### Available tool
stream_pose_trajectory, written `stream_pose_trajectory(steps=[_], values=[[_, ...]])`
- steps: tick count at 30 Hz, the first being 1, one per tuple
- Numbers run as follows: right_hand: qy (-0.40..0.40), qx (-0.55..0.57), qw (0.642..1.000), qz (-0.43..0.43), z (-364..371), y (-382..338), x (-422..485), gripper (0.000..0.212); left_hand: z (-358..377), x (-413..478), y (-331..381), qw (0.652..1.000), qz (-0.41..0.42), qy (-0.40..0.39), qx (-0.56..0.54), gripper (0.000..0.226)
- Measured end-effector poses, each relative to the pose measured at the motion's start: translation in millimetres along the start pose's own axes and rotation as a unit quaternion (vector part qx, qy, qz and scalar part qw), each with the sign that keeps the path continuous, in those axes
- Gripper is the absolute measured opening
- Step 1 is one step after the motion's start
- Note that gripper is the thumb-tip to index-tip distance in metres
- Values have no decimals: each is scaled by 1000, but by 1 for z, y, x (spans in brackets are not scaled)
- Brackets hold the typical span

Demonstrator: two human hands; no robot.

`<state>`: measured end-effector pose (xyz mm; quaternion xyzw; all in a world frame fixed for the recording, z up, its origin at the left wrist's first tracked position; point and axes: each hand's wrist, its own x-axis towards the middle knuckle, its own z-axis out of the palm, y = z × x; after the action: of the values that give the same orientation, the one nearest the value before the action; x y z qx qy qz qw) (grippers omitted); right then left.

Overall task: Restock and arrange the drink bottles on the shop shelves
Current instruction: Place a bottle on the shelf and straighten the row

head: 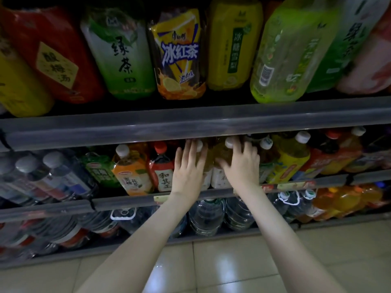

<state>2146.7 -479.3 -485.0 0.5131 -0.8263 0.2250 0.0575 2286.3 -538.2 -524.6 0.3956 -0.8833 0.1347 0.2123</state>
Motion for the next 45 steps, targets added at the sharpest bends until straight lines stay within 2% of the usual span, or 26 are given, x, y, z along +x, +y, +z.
stream_pose_trajectory(steps=[2,5,8,10,12,14,17,19,23,25,27,30,33,35,37,40,42,45], values=[[-74,-79,993,-49,6,9,-2,92,-1,-1,-1,1000,4,-6,6,96],[-85,-135,984,-74,9,15,0,114,-16,-3,2,999,2,-36,-18,94],[-135,-99,985,-44,-21,-3,-6,105,-55,-7,11,994,17,-75,-77,87],[-137,-67,987,-49,-54,-20,-21,95,-92,-3,21,987,37,-71,-137,72],[-111,11,992,-64,-96,-29,-37,82,-136,10,31,973,50,-37,-224,51],[-103,64,991,-63,-141,-28,-44,66,-184,34,42,956,48,14,-290,42],[-53,113,992,-36,-210,-21,-36,61,-244,83,57,941,50,61,-329,46],[-27,133,991,-14,-248,-13,-19,60,-269,120,65,943,45,48,-327,58],[-45,135,990,4,-297,10,12,59,-279,191,83,951,-24,-29,-305,80],[-61,148,987,-6,-309,24,22,59,-276,214,96,940,-45,-57,-334,79],[-90,174,981,-9,-318,40,33,61,-270,227,109,933,-81,-53,-347,71],[-128,203,971,-21,-328,59,49,64,-266,236,116,940,-131,-6,-314,58],[-145,225,963,-41,-333,72,68,69,-273,240,121,960,-140,36,-239,46],[-157,241,957,-47,-332,74,78,72,-286,233,129,982,-89,11,-164,44],[-174,249,950,-75,-330,72,84,74,-295,213,140,995,13,-36,-96,46],[-251,179,940,-146,-324,72,83,80,-289,170,152,989,127,-74,-7,48],[-279,193,929,-146,-316,75,78,90,-280,155,149,984,166,-54,22,28],[-250,254,923,-144,-306,69,77,98,-298,156,139,981,191,17,37,15]])
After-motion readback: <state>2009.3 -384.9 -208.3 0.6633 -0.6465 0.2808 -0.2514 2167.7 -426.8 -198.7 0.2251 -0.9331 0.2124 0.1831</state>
